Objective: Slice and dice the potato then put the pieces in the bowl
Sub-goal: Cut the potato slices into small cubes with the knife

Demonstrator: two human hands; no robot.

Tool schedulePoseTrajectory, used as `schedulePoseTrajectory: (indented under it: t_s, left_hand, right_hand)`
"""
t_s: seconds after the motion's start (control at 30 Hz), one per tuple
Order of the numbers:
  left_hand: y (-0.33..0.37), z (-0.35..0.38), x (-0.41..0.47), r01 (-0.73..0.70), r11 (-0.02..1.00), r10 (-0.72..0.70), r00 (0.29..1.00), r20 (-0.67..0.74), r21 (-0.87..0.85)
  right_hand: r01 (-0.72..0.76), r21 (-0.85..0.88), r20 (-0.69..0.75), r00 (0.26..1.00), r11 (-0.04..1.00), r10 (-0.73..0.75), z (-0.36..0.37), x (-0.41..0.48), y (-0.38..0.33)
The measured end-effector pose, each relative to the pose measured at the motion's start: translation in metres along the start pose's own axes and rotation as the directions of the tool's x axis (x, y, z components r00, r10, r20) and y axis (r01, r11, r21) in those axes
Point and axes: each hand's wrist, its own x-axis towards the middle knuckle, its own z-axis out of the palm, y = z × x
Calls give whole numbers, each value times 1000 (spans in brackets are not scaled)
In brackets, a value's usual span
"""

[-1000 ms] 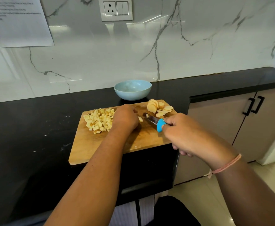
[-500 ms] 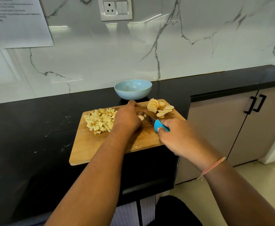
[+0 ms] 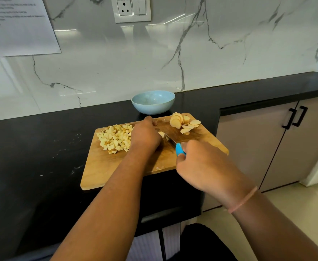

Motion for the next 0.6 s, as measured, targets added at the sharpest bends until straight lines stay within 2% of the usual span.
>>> schedulePoseTrajectory:
  t_s: [0.27,0.47,0.6]
  left_hand:
    - [-3,3,5,41,998,-41,999,-2,-39]
    - [-1,0,0,36,999,-36,999,-29,-22]
    - [1,-2,-3,25,1000,-25,999,-45,-9]
  right_hand:
    - [-13,59,-75,997,998,17,-9,16,-3]
    - [-46,48,1,999,998,46,5,33,-12]
    - [-15,14,29,999,1000,15,2,20,-7]
